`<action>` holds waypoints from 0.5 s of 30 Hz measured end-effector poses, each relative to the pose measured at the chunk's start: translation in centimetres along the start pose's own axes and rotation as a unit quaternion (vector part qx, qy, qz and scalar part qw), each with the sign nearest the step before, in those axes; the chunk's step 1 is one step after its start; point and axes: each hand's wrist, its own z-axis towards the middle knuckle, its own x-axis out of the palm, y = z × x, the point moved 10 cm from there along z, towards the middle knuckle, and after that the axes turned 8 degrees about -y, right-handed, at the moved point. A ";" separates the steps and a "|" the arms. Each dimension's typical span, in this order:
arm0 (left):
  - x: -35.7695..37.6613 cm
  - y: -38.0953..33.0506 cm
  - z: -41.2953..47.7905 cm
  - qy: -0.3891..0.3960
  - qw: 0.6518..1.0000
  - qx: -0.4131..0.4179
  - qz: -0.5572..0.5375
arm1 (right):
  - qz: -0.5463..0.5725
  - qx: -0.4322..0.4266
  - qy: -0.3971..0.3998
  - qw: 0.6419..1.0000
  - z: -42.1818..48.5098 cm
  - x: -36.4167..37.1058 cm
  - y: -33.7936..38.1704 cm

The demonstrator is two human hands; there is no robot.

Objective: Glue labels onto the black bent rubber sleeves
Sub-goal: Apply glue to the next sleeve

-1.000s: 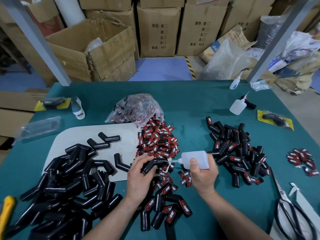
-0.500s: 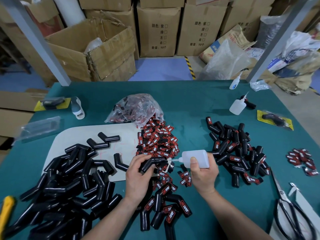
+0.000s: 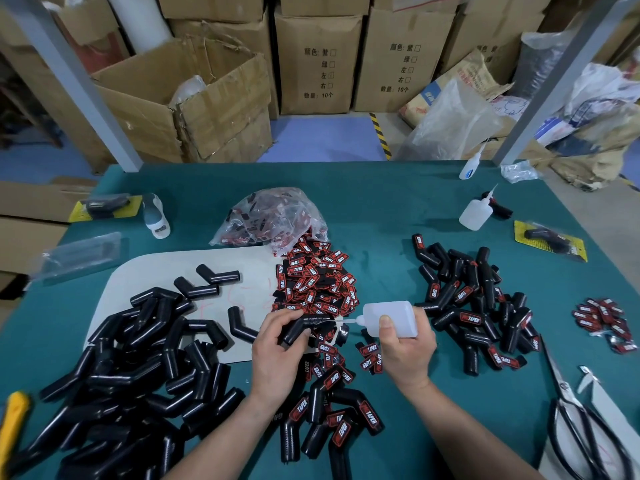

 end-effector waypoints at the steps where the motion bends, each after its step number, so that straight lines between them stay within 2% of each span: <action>1: 0.0 -0.1 0.0 -0.002 1.000 -0.003 -0.011 | 0.002 0.000 -0.001 1.000 0.1 0.0 0.0; 15: -0.1 -0.9 -0.1 -0.014 1.000 0.011 -0.017 | 0.004 0.002 -0.002 1.000 0.2 -0.1 0.0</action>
